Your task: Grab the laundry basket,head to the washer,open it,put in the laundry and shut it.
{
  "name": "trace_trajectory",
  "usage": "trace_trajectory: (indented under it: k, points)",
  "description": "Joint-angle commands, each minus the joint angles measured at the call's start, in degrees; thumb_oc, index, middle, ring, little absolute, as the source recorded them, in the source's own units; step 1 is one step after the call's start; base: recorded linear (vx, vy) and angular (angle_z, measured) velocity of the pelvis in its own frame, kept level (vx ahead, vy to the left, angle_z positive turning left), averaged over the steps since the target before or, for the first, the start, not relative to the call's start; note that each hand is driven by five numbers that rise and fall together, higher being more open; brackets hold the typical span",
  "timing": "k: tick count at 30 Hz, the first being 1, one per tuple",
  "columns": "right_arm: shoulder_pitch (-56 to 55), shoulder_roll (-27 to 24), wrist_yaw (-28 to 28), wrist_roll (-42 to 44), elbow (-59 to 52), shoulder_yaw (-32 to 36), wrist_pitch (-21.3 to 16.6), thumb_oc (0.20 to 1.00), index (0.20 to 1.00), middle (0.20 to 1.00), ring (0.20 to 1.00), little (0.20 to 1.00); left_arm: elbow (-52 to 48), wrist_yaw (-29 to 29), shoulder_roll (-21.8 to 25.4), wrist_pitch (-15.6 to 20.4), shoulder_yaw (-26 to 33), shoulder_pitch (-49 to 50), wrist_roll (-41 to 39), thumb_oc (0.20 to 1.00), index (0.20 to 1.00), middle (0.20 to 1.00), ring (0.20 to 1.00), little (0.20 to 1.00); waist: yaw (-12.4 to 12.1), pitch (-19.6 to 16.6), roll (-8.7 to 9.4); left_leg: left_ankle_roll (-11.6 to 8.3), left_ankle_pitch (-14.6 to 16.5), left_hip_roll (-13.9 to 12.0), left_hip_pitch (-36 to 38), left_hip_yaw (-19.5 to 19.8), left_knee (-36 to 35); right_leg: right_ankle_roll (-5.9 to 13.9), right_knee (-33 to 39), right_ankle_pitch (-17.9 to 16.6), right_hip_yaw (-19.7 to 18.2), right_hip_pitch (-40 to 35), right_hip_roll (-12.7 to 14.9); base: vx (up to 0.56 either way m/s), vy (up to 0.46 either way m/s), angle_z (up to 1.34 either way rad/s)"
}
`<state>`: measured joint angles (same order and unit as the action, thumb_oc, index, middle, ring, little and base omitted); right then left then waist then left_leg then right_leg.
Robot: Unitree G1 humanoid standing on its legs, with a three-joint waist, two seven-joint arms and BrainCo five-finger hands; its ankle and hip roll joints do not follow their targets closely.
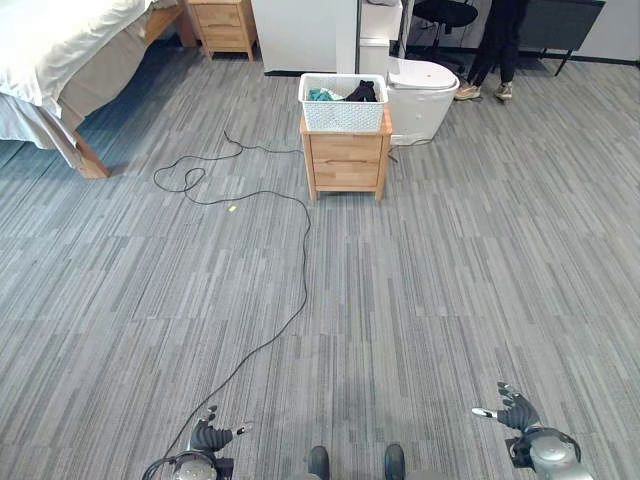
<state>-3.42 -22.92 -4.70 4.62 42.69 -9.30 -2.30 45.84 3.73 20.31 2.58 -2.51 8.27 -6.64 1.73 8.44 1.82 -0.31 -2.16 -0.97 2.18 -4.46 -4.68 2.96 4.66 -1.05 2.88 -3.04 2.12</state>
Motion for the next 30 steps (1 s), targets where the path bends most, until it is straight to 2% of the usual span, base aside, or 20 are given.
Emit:
trace_trajectory:
  k: [1,15,19,22,25,27,28,29,30]
  points:
    - [1.36,-0.08,-0.42,2.1,-0.64,1.84,-1.17,1.0,1.0,1.0,1.0,1.0,0.25,0.86,0.97,1.42,1.49,-1.19,-2.14,1.0,1.0,1.0,1.0,1.0,0.62,-1.02,0.86,-0.04,4.18,1.42,0.69,-1.74,0.65,3.58,-4.61,5.22,0.28,2.36,0.41,0.0,0.0,0.0]
    - [1.78,1.54,-1.71,4.06,-0.06,3.07,-0.79,1.0,1.0,1.0,1.0,1.0,-1.46,2.35,1.05,1.48,1.73,-2.63,-4.29,1.0,1.0,1.0,1.0,1.0,-0.22,0.66,2.72,0.85,6.73,2.16,-3.21,-1.48,5.85,4.3,-7.55,5.75,1.28,4.36,1.84,0.03,0.048,0.02]
    - [2.64,2.15,-2.18,3.95,0.25,2.5,-0.51,1.0,1.0,1.0,1.0,1.0,-2.05,2.88,1.66,1.6,1.68,-3.17,-4.28,1.0,1.0,1.0,1.0,1.0,-0.61,1.74,3.31,1.86,8.22,2.69,-5.03,-1.59,8.32,5.18,-10.54,5.86,0.75,6.28,2.57,0.03,0.111,0.0]
    - [4.3,2.87,-2.17,3.96,-0.05,1.17,-0.52,1.0,1.0,1.0,1.0,1.0,-3.15,3.31,2.69,1.6,1.88,-3.86,-4.55,1.0,1.0,1.0,1.0,1.0,-0.74,3.98,3.42,3.51,10.17,3.35,-5.52,-1.68,10.78,6.33,-20.45,5.37,-0.57,10.92,3.2,0.06,0.146,-0.21]
    - [4.56,3.16,-2.23,3.76,-0.68,0.55,-0.73,1.0,1.0,1.0,1.0,1.0,-3.7,3.51,2.88,1.75,2.08,-4.13,-4.64,1.0,1.0,1.0,1.0,1.0,-0.94,4.87,3.21,3.92,11.54,3.63,-4.03,-2.26,11.16,6.45,-25.25,4.5,1.04,13.93,3.7,0.12,0.095,-0.2]
    - [5.06,2.95,-2.34,3.55,-0.78,0.1,-0.67,1.0,1.0,1.0,1.0,1.0,-3.61,3.69,2.64,1.86,1.76,-4.43,-5.11,1.0,1.0,1.0,1.0,1.0,-0.8,5.42,3.11,3.9,12.18,3.76,-2.56,-2.51,10.67,6.05,-23.89,3.72,2.6,15.58,3.94,0.19,0.028,-0.13]
    - [5.73,2.51,-2.49,3.44,-0.72,-0.41,-0.63,1.0,1.0,1.0,1.0,1.0,-3.95,3.78,2.4,1.94,1.14,-4.79,-5.48,1.0,1.0,1.0,1.0,1.0,-0.47,5.7,3.07,3.81,12.79,4.33,-1.32,-2.28,10.04,5.87,-20.09,2.81,3.66,17.22,3.71,0.18,0.007,-0.1]
    - [5.74,2.48,-2.49,3.44,-0.71,-0.42,-0.64,1.0,1.0,1.0,1.0,1.0,-3.94,3.78,2.37,1.94,1.14,-4.79,-5.48,1.0,1.0,1.0,1.0,1.0,-0.41,5.78,2.98,3.8,12.83,4.26,-1.19,-2.2,10.01,5.86,-19.97,2.79,3.76,17.03,3.65,0.28,-0.019,0.05]
    - [6.13,2.21,-2.75,3.43,-0.48,-0.81,-0.74,1.0,1.0,1.0,1.0,1.0,-2.75,3.95,1.95,2.04,0.5,-5.7,-5.75,1.0,1.0,1.0,1.0,1.0,0.35,6.21,2.99,3.58,13.6,4.75,0.29,-1.44,9.39,6.1,-15.68,1.46,4.3,19.19,2.99,0.34,-0.071,0.11]
